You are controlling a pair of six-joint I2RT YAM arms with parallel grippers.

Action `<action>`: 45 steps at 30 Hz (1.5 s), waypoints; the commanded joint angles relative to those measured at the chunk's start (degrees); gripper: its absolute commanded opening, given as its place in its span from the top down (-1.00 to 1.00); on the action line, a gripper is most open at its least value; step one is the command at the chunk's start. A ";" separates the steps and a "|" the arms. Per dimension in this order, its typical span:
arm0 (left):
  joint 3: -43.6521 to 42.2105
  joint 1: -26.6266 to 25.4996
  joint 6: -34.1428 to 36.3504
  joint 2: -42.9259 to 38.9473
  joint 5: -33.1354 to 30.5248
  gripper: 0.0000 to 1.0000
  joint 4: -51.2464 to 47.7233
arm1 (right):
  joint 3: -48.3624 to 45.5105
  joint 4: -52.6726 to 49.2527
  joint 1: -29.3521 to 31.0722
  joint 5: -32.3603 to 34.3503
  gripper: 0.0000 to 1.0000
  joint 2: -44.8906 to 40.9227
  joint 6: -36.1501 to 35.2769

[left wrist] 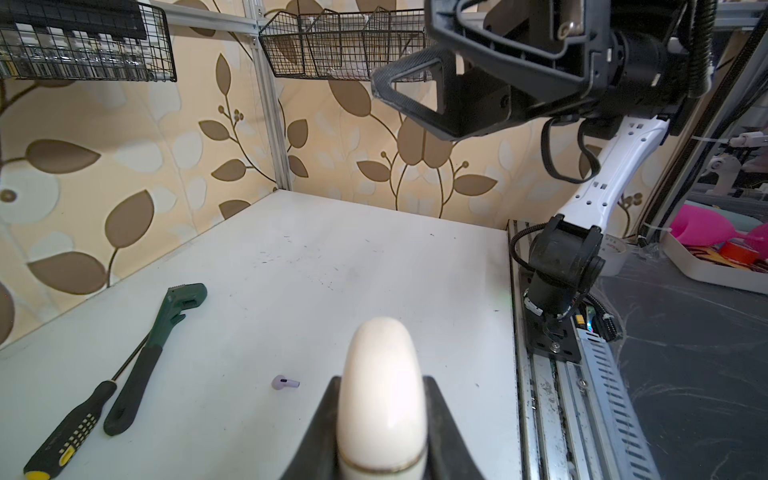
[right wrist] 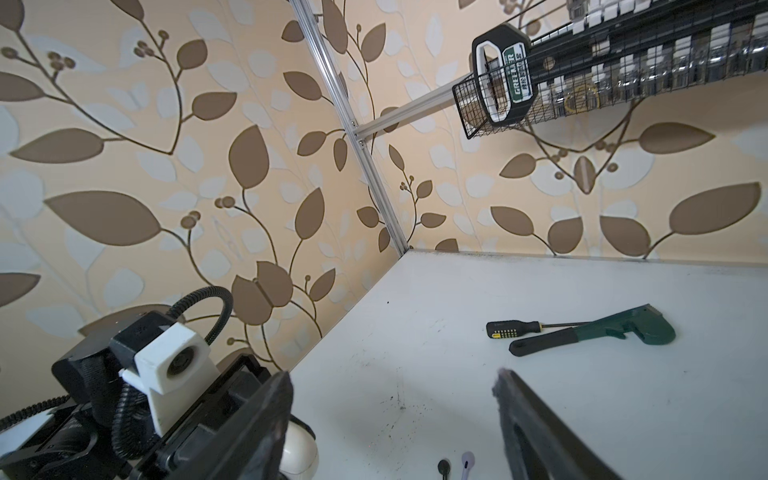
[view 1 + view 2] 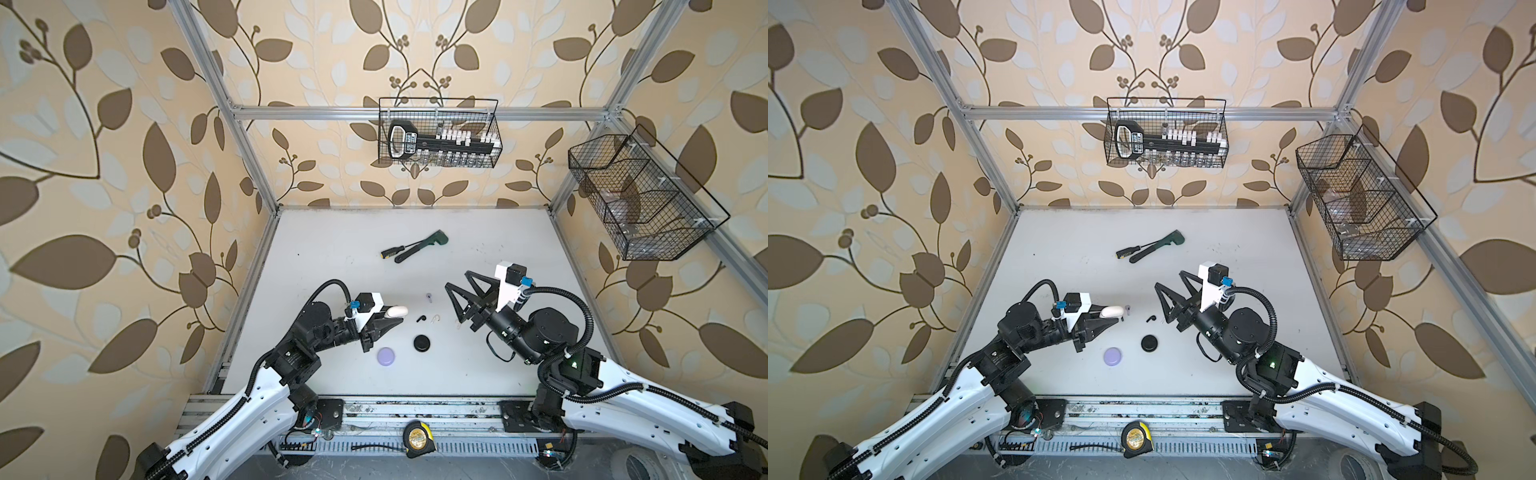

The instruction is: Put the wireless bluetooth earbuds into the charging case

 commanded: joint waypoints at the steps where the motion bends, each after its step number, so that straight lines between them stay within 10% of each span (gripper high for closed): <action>1: 0.57 -0.37 0.86 0.12 2.75 1.00 2.32 | -1.23 2.51 -0.47 -0.28 -0.56 -0.77 2.93; 18: 1.25 -0.42 2.71 3.25 11.96 1.00 3.32 | -0.29 5.39 -0.60 -8.47 -0.49 4.88 4.63; 30: 1.94 -0.42 2.71 2.20 12.85 1.00 1.95 | -9.52 11.47 3.65 -19.69 -0.26 5.37 -19.35; 45: 2.63 -0.43 4.03 3.17 16.97 1.00 0.97 | -11.84 16.82 3.62 -23.84 -0.32 11.10 -23.40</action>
